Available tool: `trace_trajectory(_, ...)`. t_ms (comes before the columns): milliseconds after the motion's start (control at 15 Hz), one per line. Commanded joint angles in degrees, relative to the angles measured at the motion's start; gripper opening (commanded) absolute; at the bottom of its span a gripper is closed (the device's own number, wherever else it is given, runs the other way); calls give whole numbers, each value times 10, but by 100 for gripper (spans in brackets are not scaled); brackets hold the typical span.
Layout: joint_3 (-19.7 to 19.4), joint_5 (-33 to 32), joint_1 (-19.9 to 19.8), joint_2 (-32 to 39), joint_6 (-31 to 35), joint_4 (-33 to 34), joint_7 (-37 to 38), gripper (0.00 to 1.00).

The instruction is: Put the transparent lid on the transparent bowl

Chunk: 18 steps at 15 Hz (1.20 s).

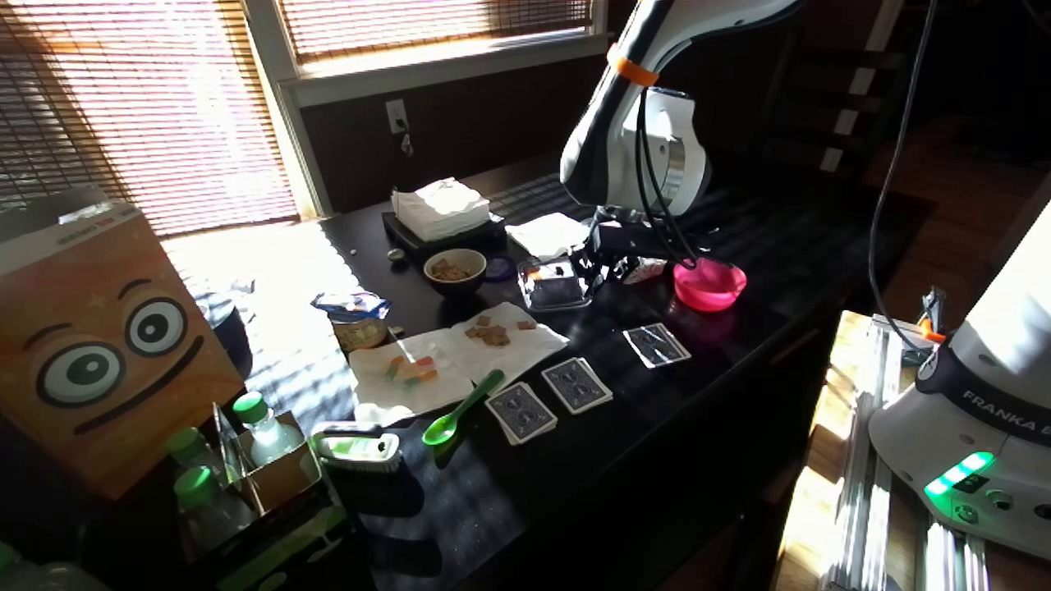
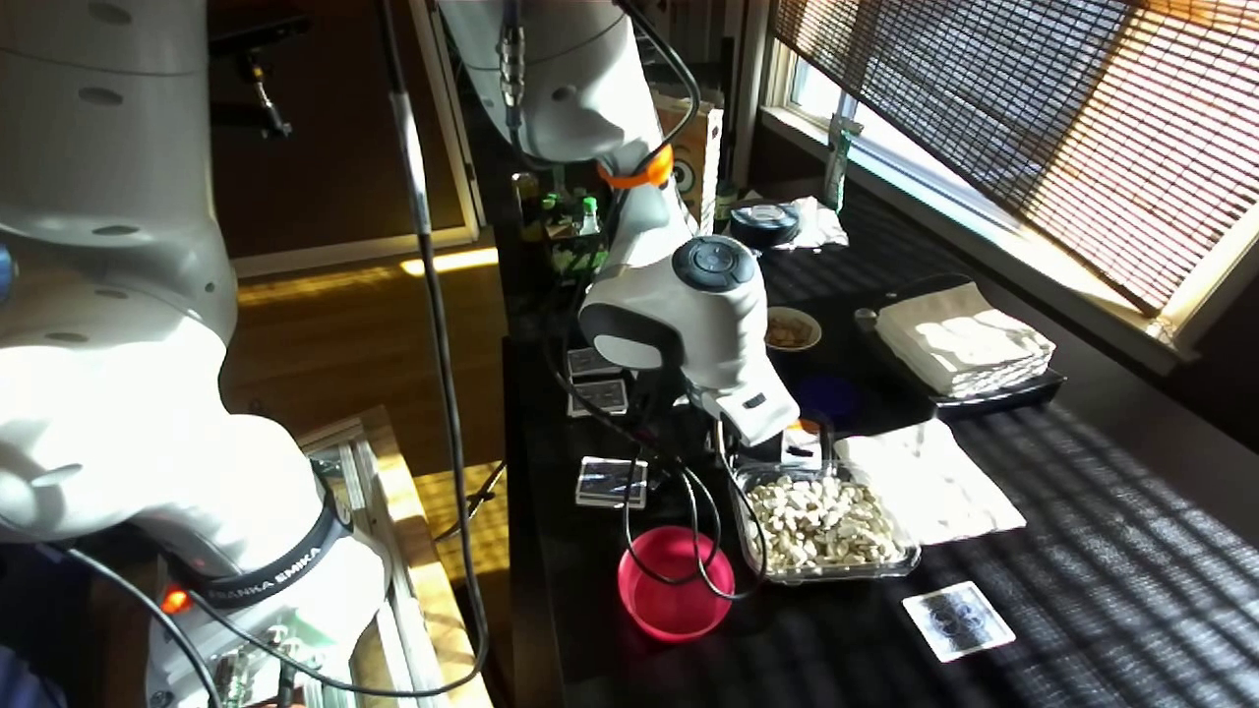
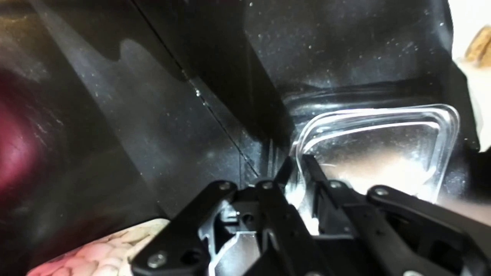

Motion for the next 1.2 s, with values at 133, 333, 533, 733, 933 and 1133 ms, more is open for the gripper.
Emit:
trace_trajectory(133, 67, 18, -79, -25, -20, -2, -51, 0)
trace_trajectory(333, 112, 25, -131, -45, -25, -8, -83, 0)
trace_trajectory(533, 151, 32, -177, -60, -30, -11, -106, 0)
trace_trajectory(733, 189, 49, -222, -73, -40, -12, -137, 0)
trace_trajectory(933, 223, 71, -266, -84, -56, -14, -172, 0)
trace_trajectory(1133, 264, 109, -317, -94, -87, -10, -222, 0)
